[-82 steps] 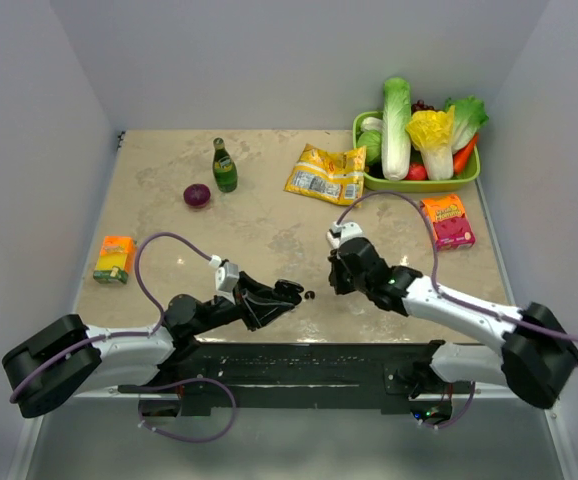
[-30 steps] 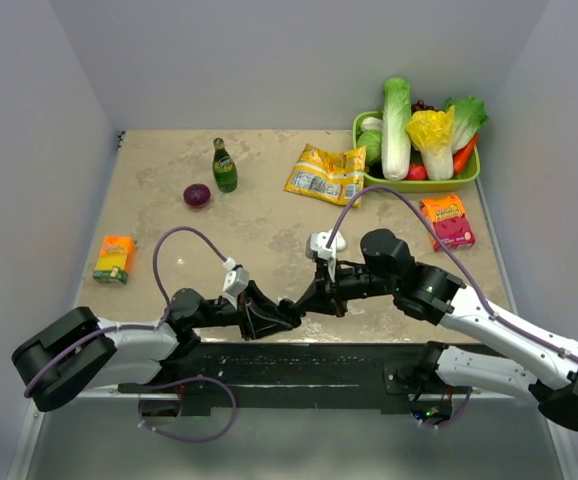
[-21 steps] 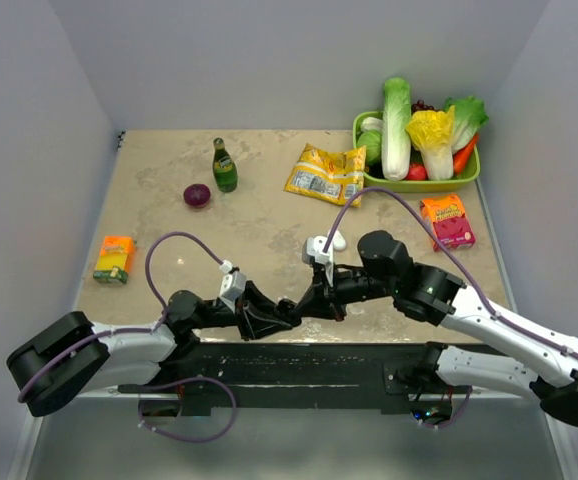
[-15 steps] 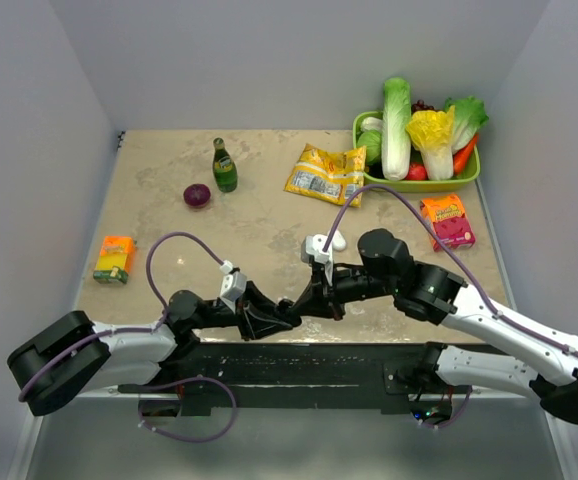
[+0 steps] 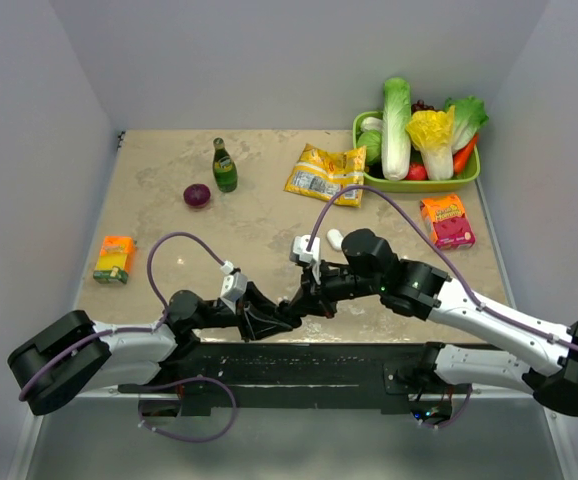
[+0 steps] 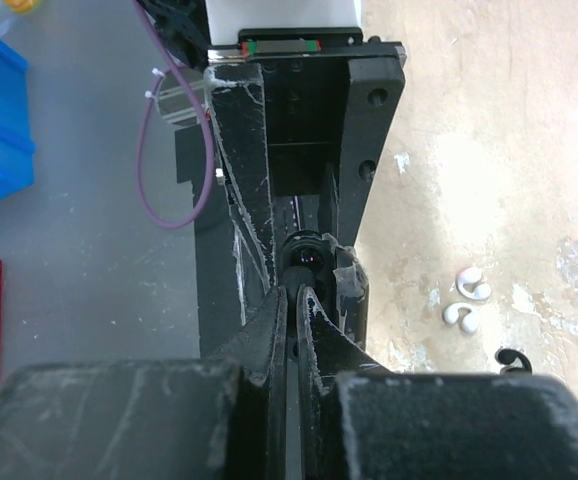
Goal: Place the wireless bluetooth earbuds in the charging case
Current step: Place the earbud in the charging case.
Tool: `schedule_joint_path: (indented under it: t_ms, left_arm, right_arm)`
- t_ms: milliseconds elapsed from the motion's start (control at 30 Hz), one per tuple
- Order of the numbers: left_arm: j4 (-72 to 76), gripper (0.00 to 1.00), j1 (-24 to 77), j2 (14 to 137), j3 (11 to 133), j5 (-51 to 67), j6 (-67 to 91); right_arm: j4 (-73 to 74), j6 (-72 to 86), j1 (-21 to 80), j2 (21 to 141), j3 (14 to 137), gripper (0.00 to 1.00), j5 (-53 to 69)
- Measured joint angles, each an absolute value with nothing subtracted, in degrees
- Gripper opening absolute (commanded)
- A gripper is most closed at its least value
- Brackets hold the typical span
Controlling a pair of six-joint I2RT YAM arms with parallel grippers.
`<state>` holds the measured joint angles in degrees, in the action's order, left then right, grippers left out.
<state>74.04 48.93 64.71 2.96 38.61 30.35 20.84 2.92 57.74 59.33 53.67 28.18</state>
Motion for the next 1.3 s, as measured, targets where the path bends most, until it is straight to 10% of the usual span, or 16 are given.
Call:
schedule_joint_path:
  t_ms: [1300]
  left_arm:
    - [72.29, 0.00, 49.65, 62.87, 2.87, 38.26, 29.91]
  right_arm:
    - [18.79, 3.53, 59.59, 62.61, 53.01, 0.10, 26.33]
